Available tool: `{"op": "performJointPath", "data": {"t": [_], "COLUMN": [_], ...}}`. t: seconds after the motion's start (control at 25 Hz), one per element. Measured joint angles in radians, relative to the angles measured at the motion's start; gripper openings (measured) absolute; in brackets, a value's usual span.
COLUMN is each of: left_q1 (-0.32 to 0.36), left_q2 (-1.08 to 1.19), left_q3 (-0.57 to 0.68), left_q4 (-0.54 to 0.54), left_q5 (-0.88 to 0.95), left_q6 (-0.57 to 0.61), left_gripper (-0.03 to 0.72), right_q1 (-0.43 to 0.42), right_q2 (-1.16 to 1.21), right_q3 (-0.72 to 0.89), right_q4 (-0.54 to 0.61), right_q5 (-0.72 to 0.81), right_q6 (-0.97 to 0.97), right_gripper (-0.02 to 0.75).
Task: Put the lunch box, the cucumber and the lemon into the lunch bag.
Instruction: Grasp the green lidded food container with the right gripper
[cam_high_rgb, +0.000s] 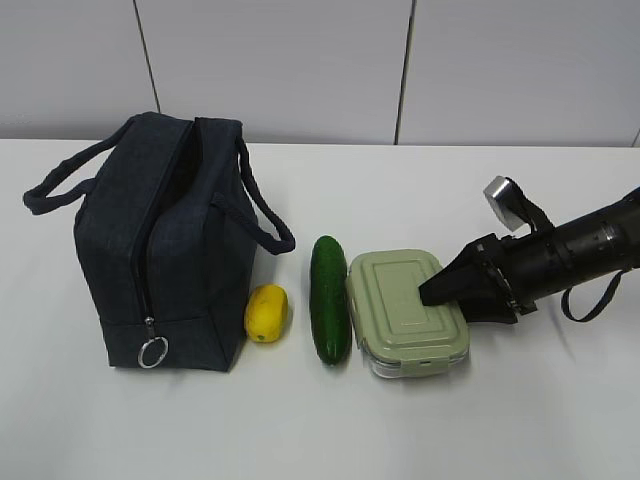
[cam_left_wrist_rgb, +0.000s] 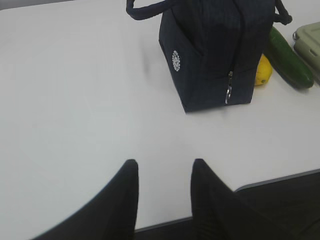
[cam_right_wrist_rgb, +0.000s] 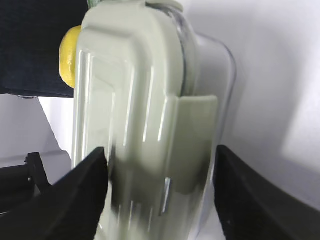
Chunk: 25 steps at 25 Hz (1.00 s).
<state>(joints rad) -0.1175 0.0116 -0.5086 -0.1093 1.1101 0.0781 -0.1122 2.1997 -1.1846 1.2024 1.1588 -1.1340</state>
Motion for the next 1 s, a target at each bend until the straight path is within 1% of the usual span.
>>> {"op": "performJointPath", "data": {"t": [0.16, 0.2, 0.24, 0.28, 0.36, 0.4, 0.48, 0.56, 0.6, 0.68, 1.0], "left_q1": [0.0, 0.0, 0.0, 0.0, 0.0, 0.0, 0.0, 0.0, 0.0, 0.0, 0.0], "left_q2": [0.0, 0.0, 0.0, 0.0, 0.0, 0.0, 0.0, 0.0, 0.0, 0.0, 0.0], "left_q3": [0.0, 0.0, 0.0, 0.0, 0.0, 0.0, 0.0, 0.0, 0.0, 0.0, 0.0], "left_q4": [0.0, 0.0, 0.0, 0.0, 0.0, 0.0, 0.0, 0.0, 0.0, 0.0, 0.0], "left_q5": [0.0, 0.0, 0.0, 0.0, 0.0, 0.0, 0.0, 0.0, 0.0, 0.0, 0.0], "left_q6": [0.0, 0.0, 0.0, 0.0, 0.0, 0.0, 0.0, 0.0, 0.0, 0.0, 0.0], "left_gripper": [0.238, 0.238, 0.238, 0.238, 0.238, 0.238, 0.238, 0.238, 0.238, 0.238, 0.238], "right_q1": [0.0, 0.0, 0.0, 0.0, 0.0, 0.0, 0.0, 0.0, 0.0, 0.0, 0.0], "right_q2": [0.0, 0.0, 0.0, 0.0, 0.0, 0.0, 0.0, 0.0, 0.0, 0.0, 0.0], "right_q3": [0.0, 0.0, 0.0, 0.0, 0.0, 0.0, 0.0, 0.0, 0.0, 0.0, 0.0], "right_q4": [0.0, 0.0, 0.001, 0.002, 0.002, 0.002, 0.006, 0.006, 0.006, 0.006, 0.006], "right_q5": [0.0, 0.0, 0.0, 0.0, 0.0, 0.0, 0.004, 0.006, 0.006, 0.006, 0.007], "right_q6": [0.0, -0.002, -0.002, -0.006, -0.006, -0.006, -0.006, -0.006, -0.006, -0.006, -0.005], "right_gripper": [0.493, 0.505, 0.488, 0.608, 0.491, 0.455, 0.423, 0.416, 0.445, 0.417, 0.401]}}
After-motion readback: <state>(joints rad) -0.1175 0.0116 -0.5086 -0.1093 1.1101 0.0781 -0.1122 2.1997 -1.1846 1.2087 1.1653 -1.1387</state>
